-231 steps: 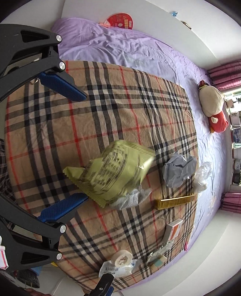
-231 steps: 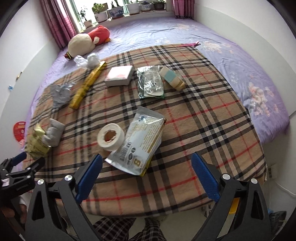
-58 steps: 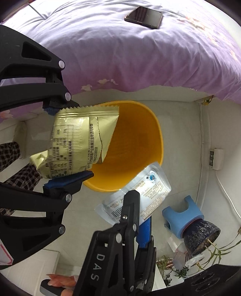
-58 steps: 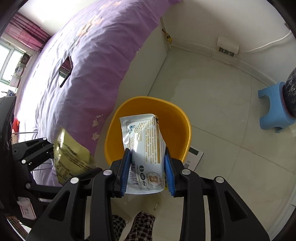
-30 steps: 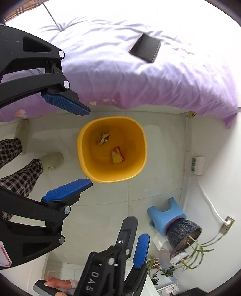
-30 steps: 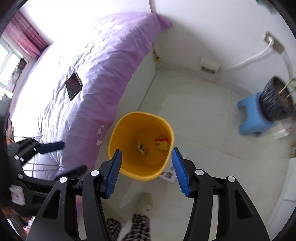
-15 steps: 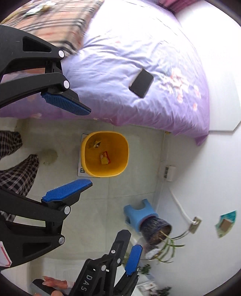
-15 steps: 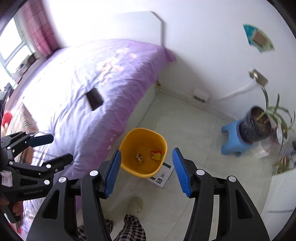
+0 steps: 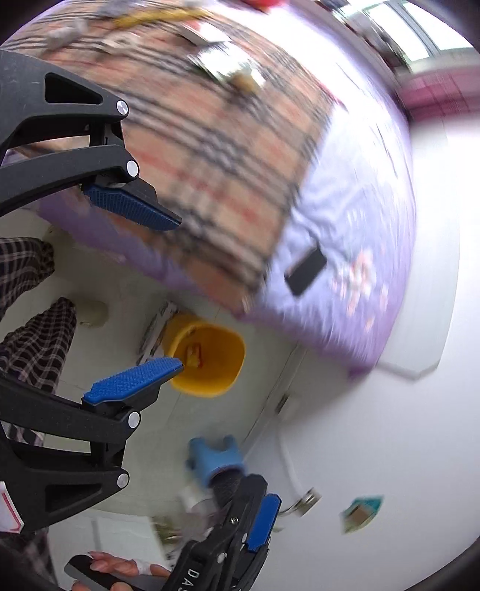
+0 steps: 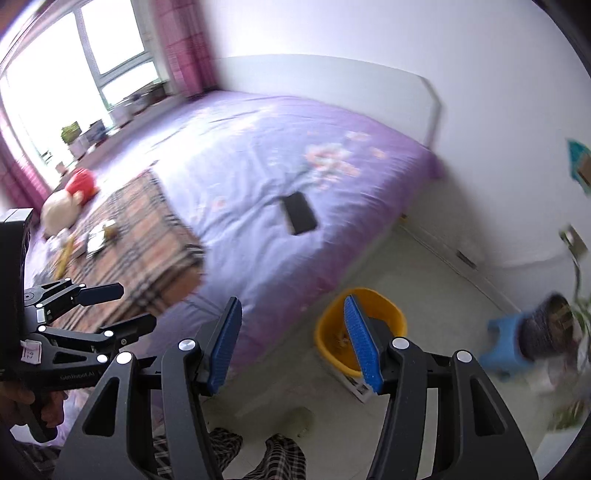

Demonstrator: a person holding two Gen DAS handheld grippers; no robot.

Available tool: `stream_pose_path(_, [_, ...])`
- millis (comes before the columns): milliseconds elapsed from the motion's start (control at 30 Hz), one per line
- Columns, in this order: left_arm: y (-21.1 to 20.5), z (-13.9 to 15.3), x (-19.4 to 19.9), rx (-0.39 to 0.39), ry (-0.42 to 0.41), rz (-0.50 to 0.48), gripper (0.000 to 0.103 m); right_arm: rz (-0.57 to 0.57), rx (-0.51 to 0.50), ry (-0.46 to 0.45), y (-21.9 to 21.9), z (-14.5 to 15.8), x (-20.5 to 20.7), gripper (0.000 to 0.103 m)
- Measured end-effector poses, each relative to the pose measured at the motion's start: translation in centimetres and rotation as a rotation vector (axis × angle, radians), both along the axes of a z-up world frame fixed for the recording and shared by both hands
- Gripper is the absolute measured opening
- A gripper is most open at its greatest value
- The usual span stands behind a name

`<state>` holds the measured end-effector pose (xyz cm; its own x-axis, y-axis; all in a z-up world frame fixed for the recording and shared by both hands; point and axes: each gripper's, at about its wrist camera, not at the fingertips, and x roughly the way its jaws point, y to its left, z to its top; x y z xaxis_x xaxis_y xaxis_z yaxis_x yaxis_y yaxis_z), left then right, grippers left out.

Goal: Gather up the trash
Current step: 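Move both open tools back over the plaid cloth, then grasp the white tissue with the left tool while the right tool grasps the white-blue block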

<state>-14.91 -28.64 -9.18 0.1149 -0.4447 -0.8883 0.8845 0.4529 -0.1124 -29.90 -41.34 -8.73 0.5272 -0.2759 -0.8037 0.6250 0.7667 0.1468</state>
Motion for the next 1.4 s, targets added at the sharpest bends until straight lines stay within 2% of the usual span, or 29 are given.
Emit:
stream_pose_path(100, [3.6,0.2,1.9,0.004,-0.021,0.110,0.072,0.096,-0.002,-0.022,1.9,0.6,2.8,0.062])
stream_pose_path(500, [18.5,-0.8,7.8,0.051,-0.021,0.560,0.072,0.436,0.007,-0.073,9.4,1.4,13.3,0.063])
stream_pose_path(767, [24.7,-2.0,10.8,0.045,-0.002,0.818,0.072,0.588,-0.003,-0.062,11.9,0.5,19.0,0.063])
stream_pose_path(1033, [27.2,-4.1,13.9,0.059,0.026,0.957,0.072,0.638,-0.036,-0.010,12.7,-2.1,24.9,0.063])
stream_pose_path(1167, [27.4,-5.0,15.1,0.062,0.046,0.970,0.072,0.643,-0.061,0.040,12.4,-4.0,27.6,0.063])
stream_pose_path(1400, [27.3,-5.0,16.3,0.073,0.009,0.972,0.072,0.639,-0.086,0.088,11.5,-6.2,30.6,0.063])
